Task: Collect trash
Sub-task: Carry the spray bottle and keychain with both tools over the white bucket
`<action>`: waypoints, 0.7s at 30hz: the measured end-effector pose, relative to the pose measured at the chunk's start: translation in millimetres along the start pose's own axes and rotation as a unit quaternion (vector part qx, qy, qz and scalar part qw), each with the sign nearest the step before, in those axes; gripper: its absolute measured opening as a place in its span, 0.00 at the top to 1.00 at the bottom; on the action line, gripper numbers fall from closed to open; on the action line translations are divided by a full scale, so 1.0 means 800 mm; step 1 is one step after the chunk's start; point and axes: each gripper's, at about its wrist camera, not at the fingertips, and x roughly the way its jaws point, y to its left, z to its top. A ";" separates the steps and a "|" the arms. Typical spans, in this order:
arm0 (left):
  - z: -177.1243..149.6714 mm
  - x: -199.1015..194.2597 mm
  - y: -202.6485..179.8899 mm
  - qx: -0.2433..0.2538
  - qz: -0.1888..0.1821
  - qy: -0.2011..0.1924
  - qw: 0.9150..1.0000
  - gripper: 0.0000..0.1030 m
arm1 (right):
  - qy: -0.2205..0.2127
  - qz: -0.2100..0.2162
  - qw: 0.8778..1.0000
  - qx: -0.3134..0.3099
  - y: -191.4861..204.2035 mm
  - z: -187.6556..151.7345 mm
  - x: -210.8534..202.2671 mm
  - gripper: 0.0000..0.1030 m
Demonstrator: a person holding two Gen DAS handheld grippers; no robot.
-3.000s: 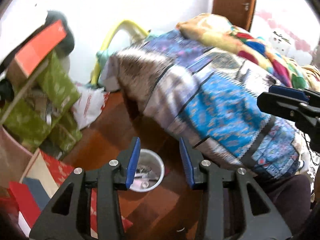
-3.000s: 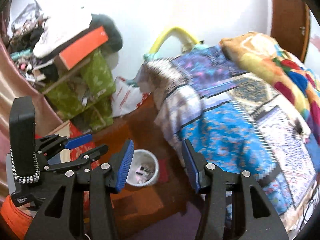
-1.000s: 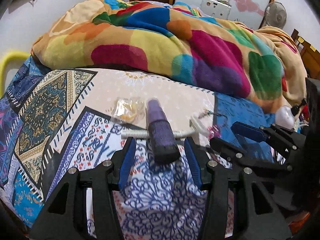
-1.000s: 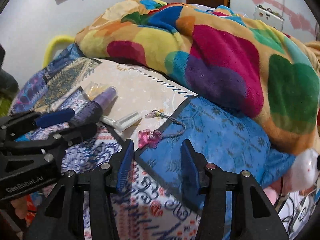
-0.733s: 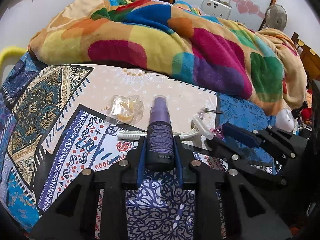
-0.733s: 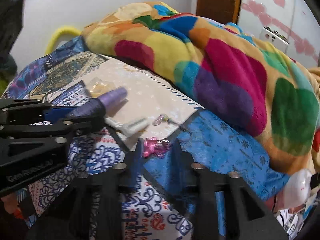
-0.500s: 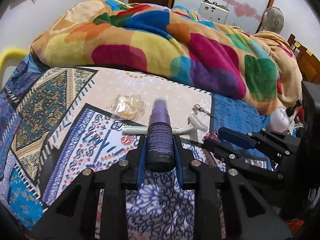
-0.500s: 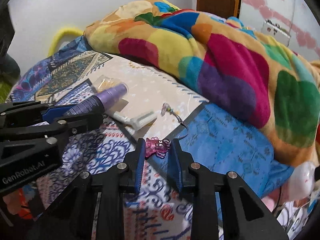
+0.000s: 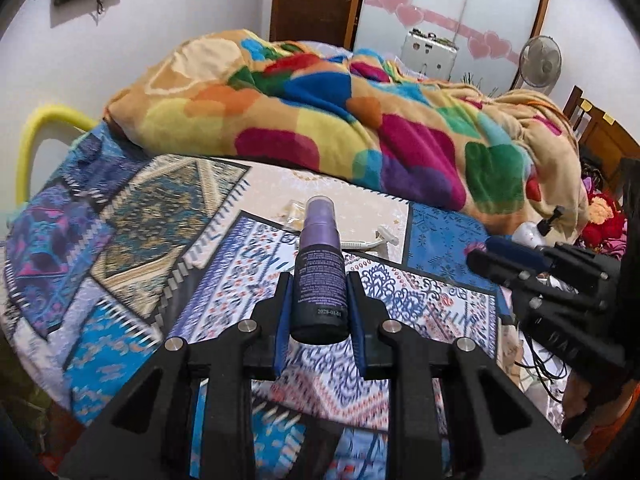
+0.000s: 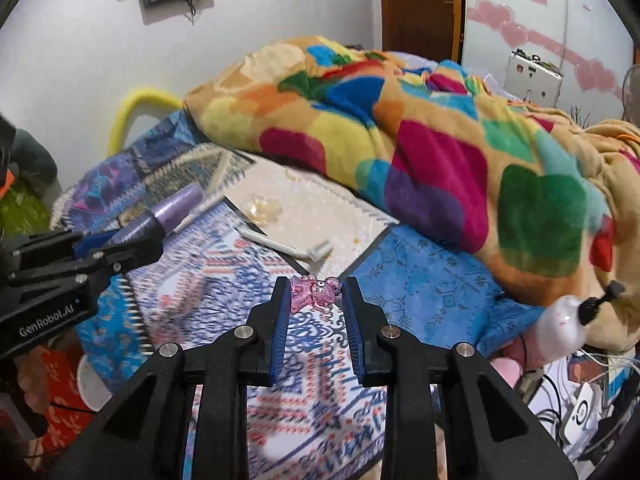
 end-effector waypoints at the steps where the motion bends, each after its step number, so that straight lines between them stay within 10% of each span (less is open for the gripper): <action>1: -0.002 -0.014 0.003 -0.001 0.000 -0.004 1.000 0.76 | -0.005 0.000 1.000 0.000 0.003 0.002 -0.009 0.77; 21: -0.114 -0.193 0.099 -0.040 0.048 -0.039 0.997 0.76 | -0.067 0.017 0.998 -0.008 0.113 -0.020 -0.131 0.77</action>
